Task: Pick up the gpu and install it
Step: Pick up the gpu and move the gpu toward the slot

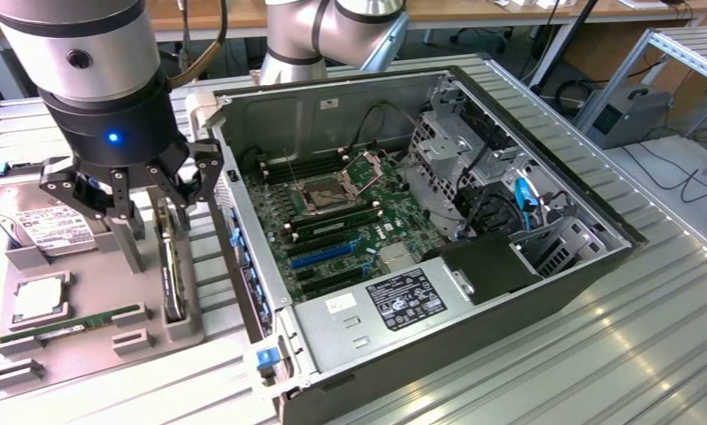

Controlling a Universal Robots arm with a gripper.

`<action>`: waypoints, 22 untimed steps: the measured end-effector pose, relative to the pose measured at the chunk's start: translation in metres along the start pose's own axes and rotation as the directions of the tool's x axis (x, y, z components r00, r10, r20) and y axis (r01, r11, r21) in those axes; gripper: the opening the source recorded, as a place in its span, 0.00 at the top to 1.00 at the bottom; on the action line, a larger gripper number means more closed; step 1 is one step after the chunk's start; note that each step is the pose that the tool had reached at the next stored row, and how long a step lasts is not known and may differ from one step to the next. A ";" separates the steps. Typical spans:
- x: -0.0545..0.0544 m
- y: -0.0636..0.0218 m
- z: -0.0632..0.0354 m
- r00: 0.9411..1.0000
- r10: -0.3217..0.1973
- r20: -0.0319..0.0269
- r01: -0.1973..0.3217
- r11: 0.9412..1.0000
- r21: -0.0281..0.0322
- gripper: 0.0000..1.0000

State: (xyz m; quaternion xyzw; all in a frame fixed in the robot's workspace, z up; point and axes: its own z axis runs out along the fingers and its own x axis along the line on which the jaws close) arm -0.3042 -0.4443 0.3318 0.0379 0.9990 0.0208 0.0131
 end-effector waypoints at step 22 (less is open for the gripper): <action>0.000 -0.0003 0.0072 1.000 0.000 0.000 0.000 1.000 0.000 0.52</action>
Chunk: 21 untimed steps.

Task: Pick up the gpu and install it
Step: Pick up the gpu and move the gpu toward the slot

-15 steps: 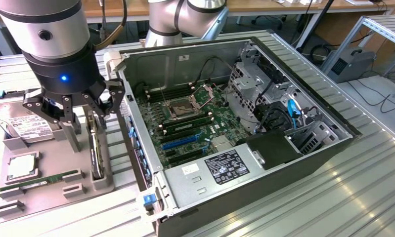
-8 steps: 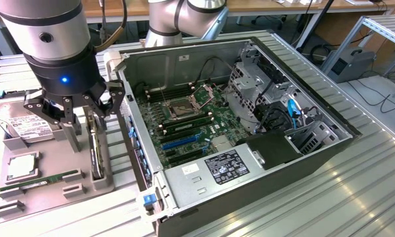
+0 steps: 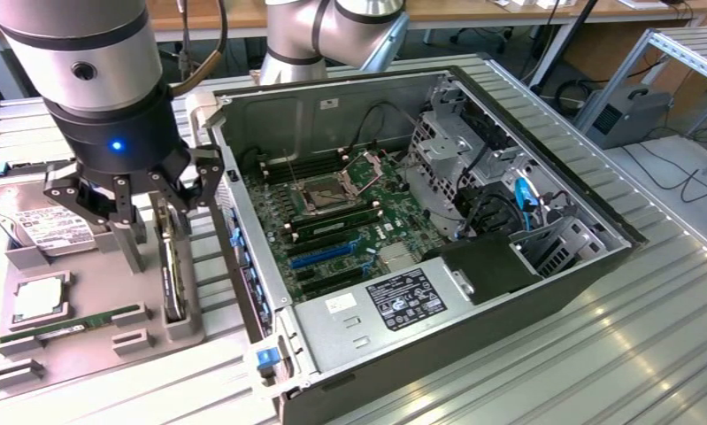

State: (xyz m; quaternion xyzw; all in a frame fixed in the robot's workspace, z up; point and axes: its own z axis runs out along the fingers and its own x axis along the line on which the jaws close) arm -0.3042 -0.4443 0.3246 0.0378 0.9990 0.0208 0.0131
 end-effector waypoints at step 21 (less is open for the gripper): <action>0.000 -0.0003 0.0061 1.000 0.000 0.000 0.000 1.000 0.000 0.52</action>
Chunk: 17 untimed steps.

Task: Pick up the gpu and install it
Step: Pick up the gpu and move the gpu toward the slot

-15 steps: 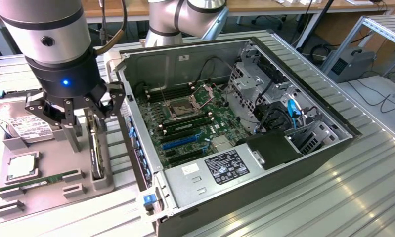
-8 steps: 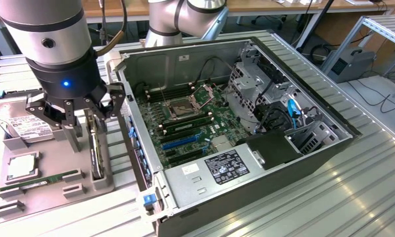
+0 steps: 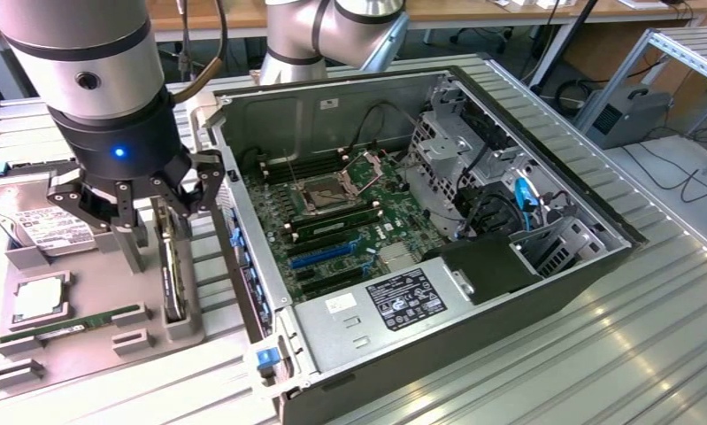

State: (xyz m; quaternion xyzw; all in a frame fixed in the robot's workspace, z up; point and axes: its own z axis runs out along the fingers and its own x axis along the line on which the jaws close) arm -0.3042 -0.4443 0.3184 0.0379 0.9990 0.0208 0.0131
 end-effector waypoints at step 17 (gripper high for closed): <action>0.000 -0.0002 0.0046 1.000 0.000 0.000 0.000 1.000 0.000 0.52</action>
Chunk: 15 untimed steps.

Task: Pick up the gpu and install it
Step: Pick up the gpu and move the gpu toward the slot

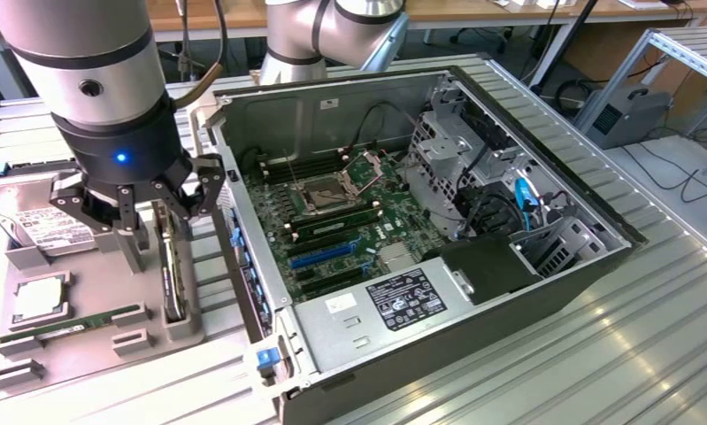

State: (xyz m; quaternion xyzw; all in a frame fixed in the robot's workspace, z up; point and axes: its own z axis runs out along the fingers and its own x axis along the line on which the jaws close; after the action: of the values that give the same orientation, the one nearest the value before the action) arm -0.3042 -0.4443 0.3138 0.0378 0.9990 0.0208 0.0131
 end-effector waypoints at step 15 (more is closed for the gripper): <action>0.000 -0.0002 0.0050 1.000 0.000 0.000 0.000 1.000 0.000 0.52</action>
State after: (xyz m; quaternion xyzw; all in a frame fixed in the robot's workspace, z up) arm -0.3043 -0.4443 0.3088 0.0379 0.9990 0.0208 0.0131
